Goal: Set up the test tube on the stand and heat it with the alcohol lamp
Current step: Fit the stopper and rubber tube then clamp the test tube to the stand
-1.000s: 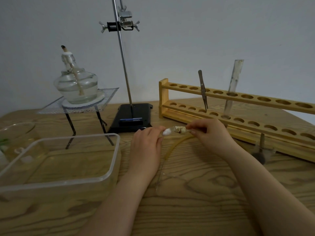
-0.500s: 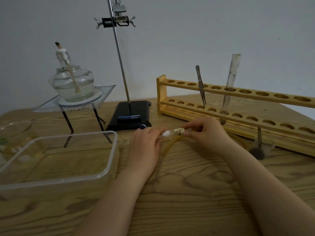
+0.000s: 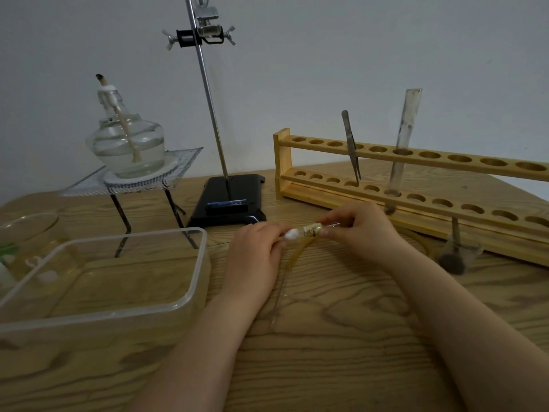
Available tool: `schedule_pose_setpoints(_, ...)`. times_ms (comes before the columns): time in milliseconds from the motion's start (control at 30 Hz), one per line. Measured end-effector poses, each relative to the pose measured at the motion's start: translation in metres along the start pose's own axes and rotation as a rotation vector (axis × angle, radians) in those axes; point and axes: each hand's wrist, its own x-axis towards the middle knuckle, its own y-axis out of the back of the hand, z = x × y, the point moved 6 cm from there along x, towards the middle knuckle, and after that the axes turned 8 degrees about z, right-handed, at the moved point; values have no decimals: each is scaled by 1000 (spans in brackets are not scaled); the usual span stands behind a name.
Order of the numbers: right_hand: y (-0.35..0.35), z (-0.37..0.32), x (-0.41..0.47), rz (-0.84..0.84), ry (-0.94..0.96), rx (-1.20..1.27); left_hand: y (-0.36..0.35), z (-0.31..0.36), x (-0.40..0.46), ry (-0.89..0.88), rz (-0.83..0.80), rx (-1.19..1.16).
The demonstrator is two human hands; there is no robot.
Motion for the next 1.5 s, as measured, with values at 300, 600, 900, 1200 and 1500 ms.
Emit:
schedule_pose_setpoints(300,2,-1,-2,-55,-29,50,3,3,0,-33,4,20)
schedule_pose_setpoints(600,2,-2,-3,-94,-18,51,-4,-1,3,-43,-42,71)
schedule_pose_setpoints(900,-1,-4,-5,-131,12,-67,-7,4,1,-121,-87,64)
schedule_pose_setpoints(1200,-8,-11,-10,-149,57,-57,-7,3,0,-85,-106,132)
schedule_pose_setpoints(1500,-9,-9,-12,-172,3,56,-3,7,0,-85,-67,98)
